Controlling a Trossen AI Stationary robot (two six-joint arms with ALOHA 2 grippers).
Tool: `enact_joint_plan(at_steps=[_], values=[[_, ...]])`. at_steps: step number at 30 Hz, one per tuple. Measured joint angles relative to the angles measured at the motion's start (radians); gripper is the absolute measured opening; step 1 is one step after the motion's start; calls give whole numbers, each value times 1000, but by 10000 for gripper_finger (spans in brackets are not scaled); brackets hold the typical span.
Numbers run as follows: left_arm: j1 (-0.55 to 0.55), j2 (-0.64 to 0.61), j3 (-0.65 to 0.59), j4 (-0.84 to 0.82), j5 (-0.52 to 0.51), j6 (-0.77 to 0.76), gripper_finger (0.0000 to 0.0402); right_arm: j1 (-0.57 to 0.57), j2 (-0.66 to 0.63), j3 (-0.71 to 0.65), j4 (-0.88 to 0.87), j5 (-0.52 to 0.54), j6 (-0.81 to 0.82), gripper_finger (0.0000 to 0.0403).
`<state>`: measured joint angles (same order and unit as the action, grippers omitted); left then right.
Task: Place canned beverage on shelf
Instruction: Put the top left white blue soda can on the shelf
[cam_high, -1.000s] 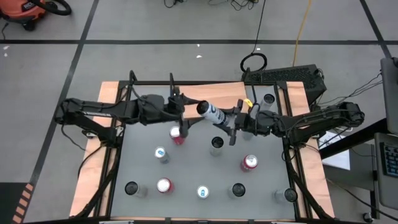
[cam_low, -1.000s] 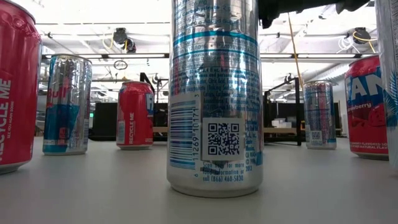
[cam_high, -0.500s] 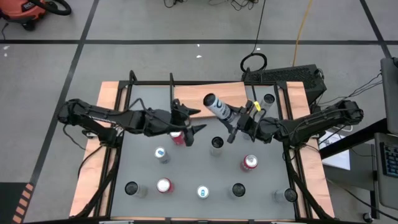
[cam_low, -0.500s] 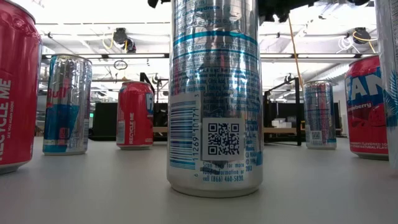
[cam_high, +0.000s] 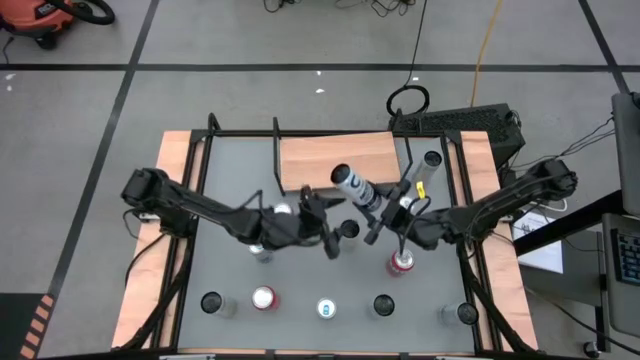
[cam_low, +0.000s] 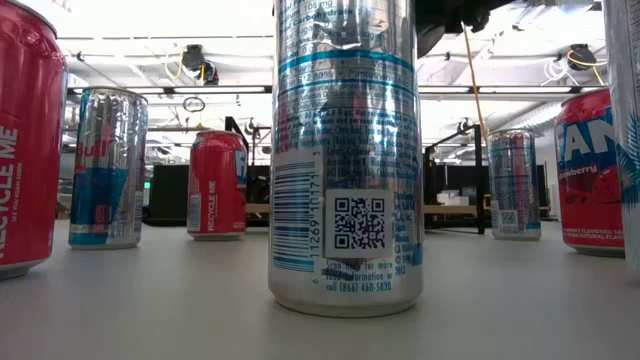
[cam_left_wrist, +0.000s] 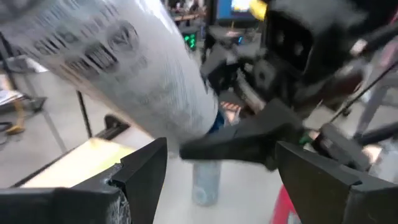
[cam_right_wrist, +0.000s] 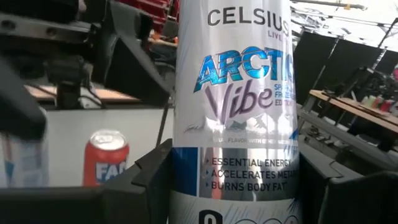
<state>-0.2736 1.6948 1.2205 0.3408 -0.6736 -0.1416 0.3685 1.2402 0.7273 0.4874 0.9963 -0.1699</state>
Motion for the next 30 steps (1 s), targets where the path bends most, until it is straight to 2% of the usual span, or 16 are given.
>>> enact_joint_plan(at_steps=[6,15,20,25,30], values=[[-71,38,0,23,-195,0,295,65,52,0,28,64,1,203],[-172,38,0,51,-234,-10,295,162,117,0,131,82,-25,203],[-226,38,0,36,-393,-33,295,185,157,1,163,81,-20,203],[-287,56,0,33,-427,-72,295,216,219,1,233,79,-4,203],[-337,76,-1,29,-524,-108,295,244,267,1,299,83,-15,203]])
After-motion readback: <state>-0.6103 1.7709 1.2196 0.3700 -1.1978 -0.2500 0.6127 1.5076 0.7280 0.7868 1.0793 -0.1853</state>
